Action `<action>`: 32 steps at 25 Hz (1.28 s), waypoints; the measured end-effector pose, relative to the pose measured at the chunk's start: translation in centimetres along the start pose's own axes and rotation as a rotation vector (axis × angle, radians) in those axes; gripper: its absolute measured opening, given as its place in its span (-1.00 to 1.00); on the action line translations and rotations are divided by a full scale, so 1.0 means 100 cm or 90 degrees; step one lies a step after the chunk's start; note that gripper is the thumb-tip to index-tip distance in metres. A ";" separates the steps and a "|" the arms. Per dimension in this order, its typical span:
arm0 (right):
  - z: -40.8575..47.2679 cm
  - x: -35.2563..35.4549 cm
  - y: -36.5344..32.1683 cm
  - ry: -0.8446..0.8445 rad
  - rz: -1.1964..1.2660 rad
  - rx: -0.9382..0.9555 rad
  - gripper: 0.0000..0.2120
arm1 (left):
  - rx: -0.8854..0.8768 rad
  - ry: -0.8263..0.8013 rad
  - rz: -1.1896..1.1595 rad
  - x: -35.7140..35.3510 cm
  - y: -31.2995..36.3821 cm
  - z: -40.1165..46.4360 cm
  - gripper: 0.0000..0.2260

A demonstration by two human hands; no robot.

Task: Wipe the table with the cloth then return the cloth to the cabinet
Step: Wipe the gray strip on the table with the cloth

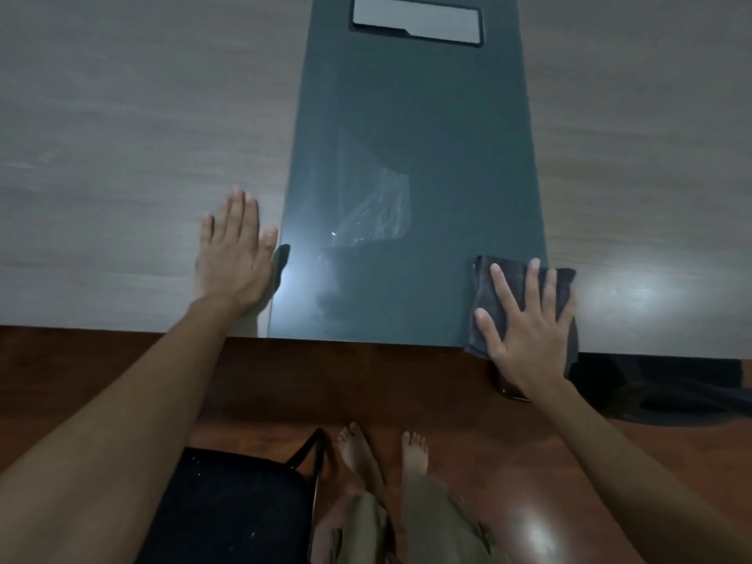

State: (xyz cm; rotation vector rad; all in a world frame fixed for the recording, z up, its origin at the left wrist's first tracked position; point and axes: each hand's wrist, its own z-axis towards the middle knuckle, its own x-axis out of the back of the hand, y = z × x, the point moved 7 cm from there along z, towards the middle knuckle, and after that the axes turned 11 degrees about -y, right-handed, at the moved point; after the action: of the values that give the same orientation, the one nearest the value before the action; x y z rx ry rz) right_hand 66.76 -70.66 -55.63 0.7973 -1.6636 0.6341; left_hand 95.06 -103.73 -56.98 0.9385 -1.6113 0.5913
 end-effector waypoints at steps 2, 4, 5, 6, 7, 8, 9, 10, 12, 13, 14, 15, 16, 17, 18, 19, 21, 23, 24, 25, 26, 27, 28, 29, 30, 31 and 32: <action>-0.004 -0.001 -0.035 0.005 0.011 -0.008 -0.32 | -0.005 -0.003 -0.012 -0.001 -0.004 0.002 -0.41; -0.008 -0.002 -0.085 0.017 0.018 0.019 -0.32 | -0.030 -0.005 -0.035 0.003 -0.009 0.004 -0.41; -0.008 -0.001 -0.111 0.023 0.019 0.035 -0.33 | -0.042 -0.007 -0.047 0.006 -0.011 0.005 -0.40; -0.008 -0.001 -0.137 0.026 0.019 0.051 -0.33 | -0.047 -0.008 -0.056 0.008 -0.015 0.006 -0.39; -0.009 0.000 -0.163 0.026 0.021 0.066 -0.33 | -0.045 -0.007 -0.062 0.010 -0.018 0.006 -0.38; -0.008 0.000 -0.189 0.020 0.023 0.081 -0.32 | -0.039 -0.004 -0.065 0.012 -0.022 0.007 -0.37; -0.007 -0.001 -0.213 0.009 0.022 0.096 -0.31 | -0.032 -0.002 -0.071 0.013 -0.025 0.008 -0.37; -0.007 -0.001 -0.234 -0.001 0.020 0.106 -0.30 | -0.027 -0.001 -0.073 0.014 -0.025 0.008 -0.37; -0.003 -0.002 -0.264 -0.014 0.025 0.102 -0.29 | -0.022 0.001 -0.079 0.015 -0.026 0.010 -0.38; -0.001 -0.001 -0.273 -0.015 0.037 0.088 -0.29 | -0.020 0.001 -0.082 0.016 -0.028 0.013 -0.38; 0.002 0.000 -0.278 -0.015 0.050 0.074 -0.28 | -0.016 -0.001 -0.086 0.017 -0.031 0.016 -0.38; 0.003 0.000 -0.280 -0.012 0.060 0.063 -0.28 | -0.012 -0.001 -0.086 0.018 -0.034 0.020 -0.38; 0.004 0.000 -0.281 -0.006 0.063 0.057 -0.28 | -0.011 0.002 -0.086 0.020 -0.036 0.024 -0.38; 0.004 0.000 -0.282 -0.002 0.063 0.054 -0.28 | -0.010 0.004 -0.084 0.021 -0.038 0.028 -0.37; 0.006 0.000 -0.282 -0.003 0.060 0.051 -0.28 | -0.011 0.004 -0.084 0.022 -0.040 0.033 -0.37; 0.008 0.000 -0.284 -0.006 0.059 0.049 -0.27 | -0.013 0.003 -0.082 0.024 -0.041 0.037 -0.37; 0.020 0.003 -0.287 -0.013 0.060 0.040 -0.27 | -0.014 0.005 -0.082 0.024 -0.042 0.041 -0.37; 0.045 0.008 -0.289 -0.017 0.067 0.025 -0.26 | -0.014 0.003 -0.078 0.026 -0.041 0.045 -0.36; 0.059 0.010 -0.289 -0.017 0.066 0.021 -0.26 | -0.014 0.000 -0.076 0.026 -0.040 0.045 -0.36; 0.072 0.012 -0.289 -0.013 0.063 0.021 -0.26 | -0.013 0.000 -0.073 0.027 -0.040 0.046 -0.35; 0.085 0.014 -0.290 -0.007 0.059 0.020 -0.26 | -0.012 0.001 -0.071 0.027 -0.040 0.047 -0.35; 0.097 0.016 -0.289 -0.001 0.055 0.016 -0.26 | -0.011 -0.001 -0.071 0.028 -0.040 0.049 -0.35; 0.109 0.018 -0.289 0.001 0.054 0.011 -0.26 | -0.008 -0.002 -0.072 0.029 -0.041 0.052 -0.35; 0.122 0.019 -0.290 -0.002 0.053 0.006 -0.25 | -0.004 -0.002 -0.072 0.030 -0.041 0.056 -0.35; 0.134 0.021 -0.290 -0.006 0.052 -0.001 -0.25 | -0.002 0.001 -0.069 0.031 -0.041 0.059 -0.35; 0.148 0.024 -0.290 -0.012 0.051 -0.007 -0.25 | -0.001 0.002 -0.064 0.033 -0.041 0.064 -0.36; 0.162 0.027 -0.290 -0.019 0.051 -0.013 -0.25 | -0.001 0.003 -0.061 0.034 -0.041 0.069 -0.36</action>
State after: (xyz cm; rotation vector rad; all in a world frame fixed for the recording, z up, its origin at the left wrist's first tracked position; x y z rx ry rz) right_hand 79.13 -101.58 -56.69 0.7312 -1.7342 0.6628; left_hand 94.35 -112.34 -55.81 1.0067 -1.5538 0.5260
